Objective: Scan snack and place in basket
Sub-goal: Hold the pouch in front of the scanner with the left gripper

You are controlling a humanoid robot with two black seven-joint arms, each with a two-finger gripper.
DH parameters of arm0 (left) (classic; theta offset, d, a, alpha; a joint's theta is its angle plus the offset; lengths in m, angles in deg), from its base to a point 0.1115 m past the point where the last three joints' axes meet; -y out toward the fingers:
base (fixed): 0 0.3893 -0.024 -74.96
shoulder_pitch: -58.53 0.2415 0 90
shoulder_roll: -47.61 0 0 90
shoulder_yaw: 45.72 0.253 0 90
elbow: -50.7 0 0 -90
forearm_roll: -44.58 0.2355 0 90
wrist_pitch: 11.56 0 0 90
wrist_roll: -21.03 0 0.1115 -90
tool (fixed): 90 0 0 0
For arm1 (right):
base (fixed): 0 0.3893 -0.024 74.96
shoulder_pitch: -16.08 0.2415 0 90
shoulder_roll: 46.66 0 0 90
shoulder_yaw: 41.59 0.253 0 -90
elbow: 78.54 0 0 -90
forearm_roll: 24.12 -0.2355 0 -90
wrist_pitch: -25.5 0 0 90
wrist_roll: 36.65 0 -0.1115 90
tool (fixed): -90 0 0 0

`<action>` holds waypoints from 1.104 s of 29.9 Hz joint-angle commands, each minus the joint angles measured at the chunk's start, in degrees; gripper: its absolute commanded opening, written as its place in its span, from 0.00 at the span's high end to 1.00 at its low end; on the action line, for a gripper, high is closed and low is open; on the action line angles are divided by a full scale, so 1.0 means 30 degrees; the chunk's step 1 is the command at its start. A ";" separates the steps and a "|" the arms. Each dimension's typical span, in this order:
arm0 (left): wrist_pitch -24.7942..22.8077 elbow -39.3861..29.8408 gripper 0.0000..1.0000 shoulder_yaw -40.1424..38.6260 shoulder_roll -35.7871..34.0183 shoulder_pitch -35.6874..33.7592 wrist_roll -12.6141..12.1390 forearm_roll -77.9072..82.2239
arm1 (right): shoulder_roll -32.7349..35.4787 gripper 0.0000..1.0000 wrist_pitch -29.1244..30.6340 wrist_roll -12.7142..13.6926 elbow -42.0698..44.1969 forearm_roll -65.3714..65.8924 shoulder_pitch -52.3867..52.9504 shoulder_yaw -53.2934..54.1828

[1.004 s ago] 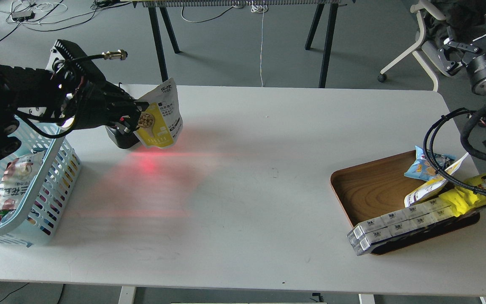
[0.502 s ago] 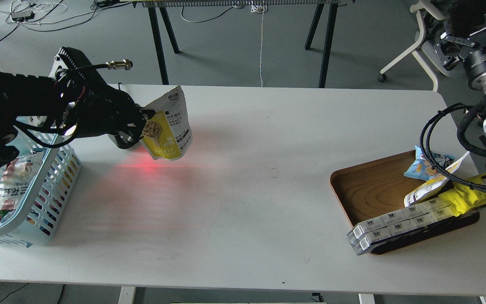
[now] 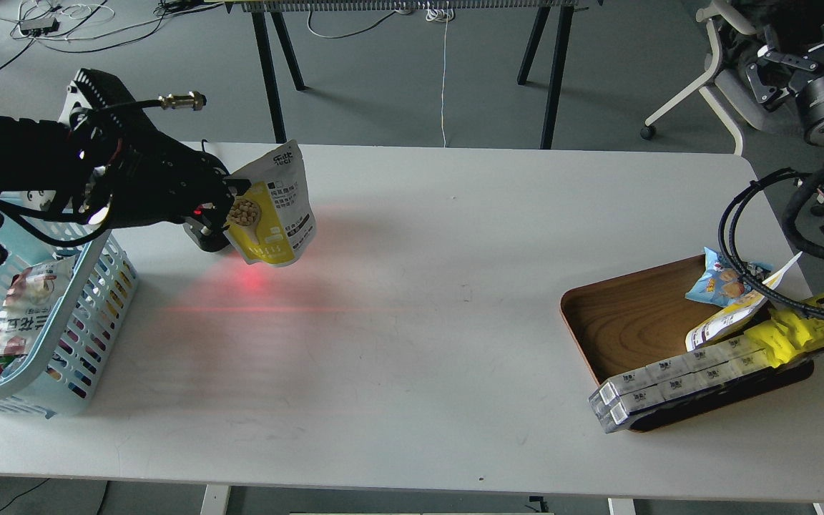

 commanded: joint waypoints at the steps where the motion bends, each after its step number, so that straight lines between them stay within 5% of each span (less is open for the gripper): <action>1: -0.0001 0.0088 1.00 0.0112 0.0170 0.0182 -0.0147 -0.0002 | -0.0022 0.00 0.0001 0.0000 -0.0002 -0.0003 -0.0008 0.0004; 33: -0.0001 -0.0352 1.00 -0.0972 -0.0035 -0.0111 0.0176 -0.0031 | -0.0198 0.00 0.0001 0.0000 -0.0002 -0.0003 0.0080 0.0355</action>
